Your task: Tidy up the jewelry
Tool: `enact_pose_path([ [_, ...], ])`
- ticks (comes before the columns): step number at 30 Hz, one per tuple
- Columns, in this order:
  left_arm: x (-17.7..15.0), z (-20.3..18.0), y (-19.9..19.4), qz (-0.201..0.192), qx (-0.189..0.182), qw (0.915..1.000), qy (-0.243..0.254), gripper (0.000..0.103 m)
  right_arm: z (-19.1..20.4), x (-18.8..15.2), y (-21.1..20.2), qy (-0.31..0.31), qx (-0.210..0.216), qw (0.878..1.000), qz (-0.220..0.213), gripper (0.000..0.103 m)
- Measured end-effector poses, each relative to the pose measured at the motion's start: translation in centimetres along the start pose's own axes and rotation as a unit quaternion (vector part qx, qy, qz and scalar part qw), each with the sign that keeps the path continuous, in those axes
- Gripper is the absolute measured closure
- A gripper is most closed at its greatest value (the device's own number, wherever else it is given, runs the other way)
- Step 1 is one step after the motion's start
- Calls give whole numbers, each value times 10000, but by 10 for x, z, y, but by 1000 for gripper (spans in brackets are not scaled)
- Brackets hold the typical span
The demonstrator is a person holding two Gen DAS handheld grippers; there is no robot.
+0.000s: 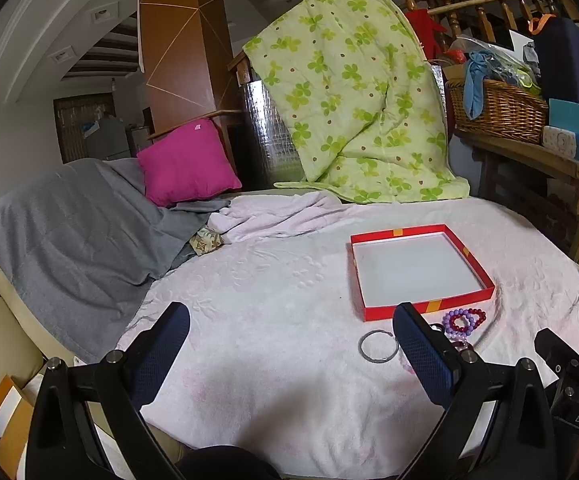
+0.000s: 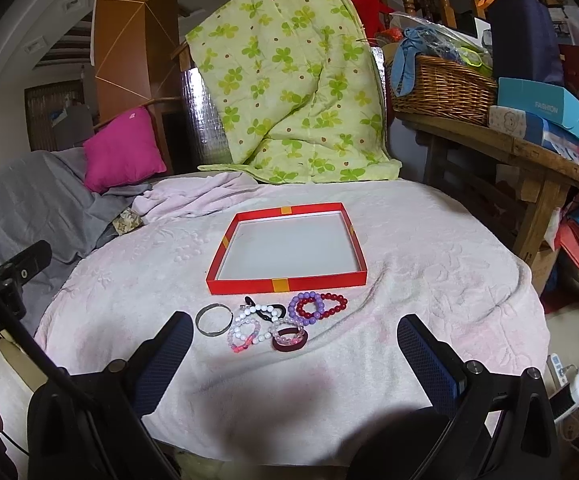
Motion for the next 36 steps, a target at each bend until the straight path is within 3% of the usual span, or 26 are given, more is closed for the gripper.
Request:
enact_pose_path([
  [22, -5, -5, 21, 184, -69, 9998, 58, 2, -1, 0, 16, 74, -22, 9999, 145, 0],
  [36, -18, -14, 70, 569, -183, 9982, 103, 2, -23, -6, 61, 243, -51, 9983, 526, 0],
])
Point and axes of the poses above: each gripper's, at about its wrist camera, not at the fingertips, and y roughly the way its jaws point, z to its left, x to its top, the point moved 1 cm from there along y, roughly the way its jaws point, and after that the axes turned 5 degrees about y, right-handed, at the moved point
